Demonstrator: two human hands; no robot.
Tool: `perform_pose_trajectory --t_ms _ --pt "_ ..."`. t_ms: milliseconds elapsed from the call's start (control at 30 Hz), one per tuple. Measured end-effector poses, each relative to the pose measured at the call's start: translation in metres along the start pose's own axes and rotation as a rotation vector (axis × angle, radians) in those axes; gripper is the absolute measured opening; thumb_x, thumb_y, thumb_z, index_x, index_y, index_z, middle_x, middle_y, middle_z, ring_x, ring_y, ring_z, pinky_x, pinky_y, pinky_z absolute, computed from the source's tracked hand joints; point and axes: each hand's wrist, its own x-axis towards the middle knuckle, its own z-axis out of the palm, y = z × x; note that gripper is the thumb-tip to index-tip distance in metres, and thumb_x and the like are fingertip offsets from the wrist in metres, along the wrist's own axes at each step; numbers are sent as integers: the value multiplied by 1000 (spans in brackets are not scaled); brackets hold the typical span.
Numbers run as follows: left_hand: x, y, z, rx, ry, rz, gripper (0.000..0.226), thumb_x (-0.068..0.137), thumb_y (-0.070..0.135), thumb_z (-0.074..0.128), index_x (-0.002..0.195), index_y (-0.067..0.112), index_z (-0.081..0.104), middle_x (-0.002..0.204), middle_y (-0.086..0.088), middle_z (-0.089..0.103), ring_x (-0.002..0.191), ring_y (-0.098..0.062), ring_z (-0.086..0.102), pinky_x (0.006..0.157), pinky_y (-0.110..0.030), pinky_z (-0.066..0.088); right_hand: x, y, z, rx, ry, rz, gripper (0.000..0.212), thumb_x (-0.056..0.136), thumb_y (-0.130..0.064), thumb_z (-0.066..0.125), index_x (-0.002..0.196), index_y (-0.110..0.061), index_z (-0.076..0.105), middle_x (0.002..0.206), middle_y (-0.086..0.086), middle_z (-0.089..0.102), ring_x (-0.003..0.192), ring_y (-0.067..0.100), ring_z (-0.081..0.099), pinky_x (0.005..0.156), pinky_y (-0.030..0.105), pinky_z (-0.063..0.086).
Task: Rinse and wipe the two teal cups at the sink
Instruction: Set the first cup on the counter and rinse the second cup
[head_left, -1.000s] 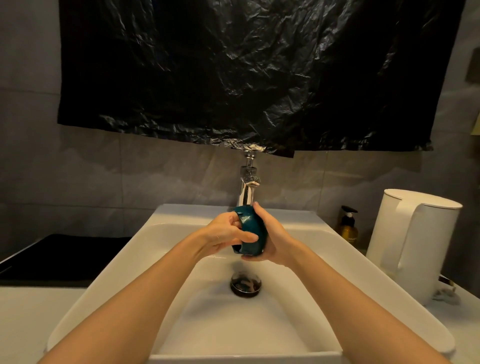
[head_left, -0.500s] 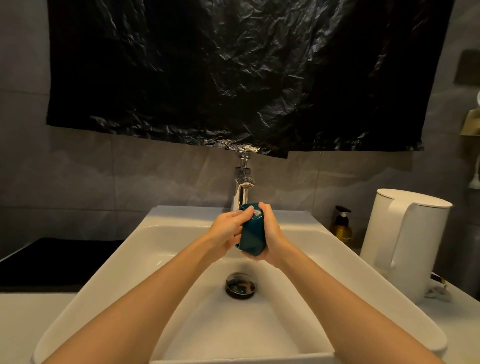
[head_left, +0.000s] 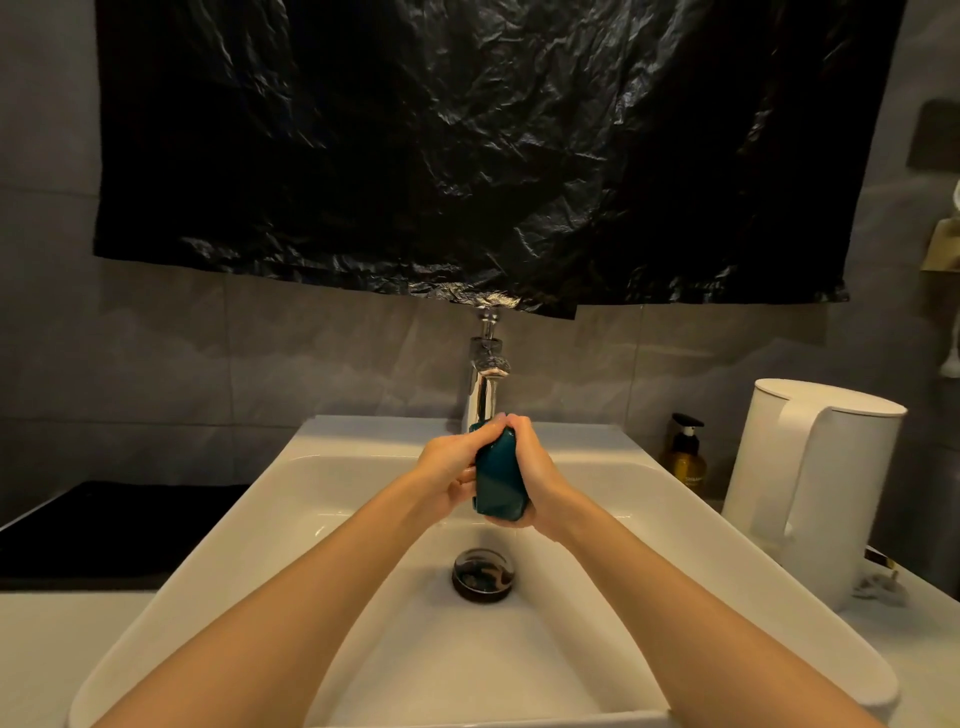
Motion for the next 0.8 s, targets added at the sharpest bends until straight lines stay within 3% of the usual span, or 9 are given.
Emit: perform_pose_trajectory --t_ms 133,233,400,500,600,800 --pt "0 1 3 -65 -90 -39 23 93 22 59 109 6 59 103 -11 65 94 -24 61 77 -32 53 -3 -2 -3 63 -11 20 45 87 -54 42 96 -12 56 86 12 59 79 21 55 69 32 48" --pt "-2 3 2 -65 -175 -37 23 91 6 57 114 4 55 110 -14 62 100 -26 59 79 -34 51 -1 -1 -4 60 3 3 47 87 -56 40 102 -15 56 92 12 60 84 23 56 70 34 49" --pt "-2 8 -8 66 -215 23 23 84 5 67 105 5 59 111 -13 65 104 -24 62 77 -27 54 0 -1 -11 7 -50 -49 43 88 -56 46 103 -18 57 97 12 62 93 24 57 80 39 51" --pt "-2 10 -13 141 -259 31 20 83 2 67 102 4 61 105 -13 68 101 -24 63 82 -28 54 2 -3 -16 -84 -126 -97 43 83 -56 57 115 -28 54 111 10 61 104 27 58 84 43 53" --pt "-2 9 -18 179 -281 28 29 80 0 69 108 0 61 110 -16 66 108 -28 61 95 -36 50 1 -4 -15 -164 -151 -157 42 84 -55 60 121 -39 48 116 6 59 107 27 57 90 52 51" --pt "0 7 -25 253 -277 44 44 78 -3 70 119 -1 55 115 -17 64 111 -30 60 100 -40 47 0 -1 -11 -193 -213 -224 31 96 -49 46 125 -41 45 117 4 59 107 28 59 88 55 52"
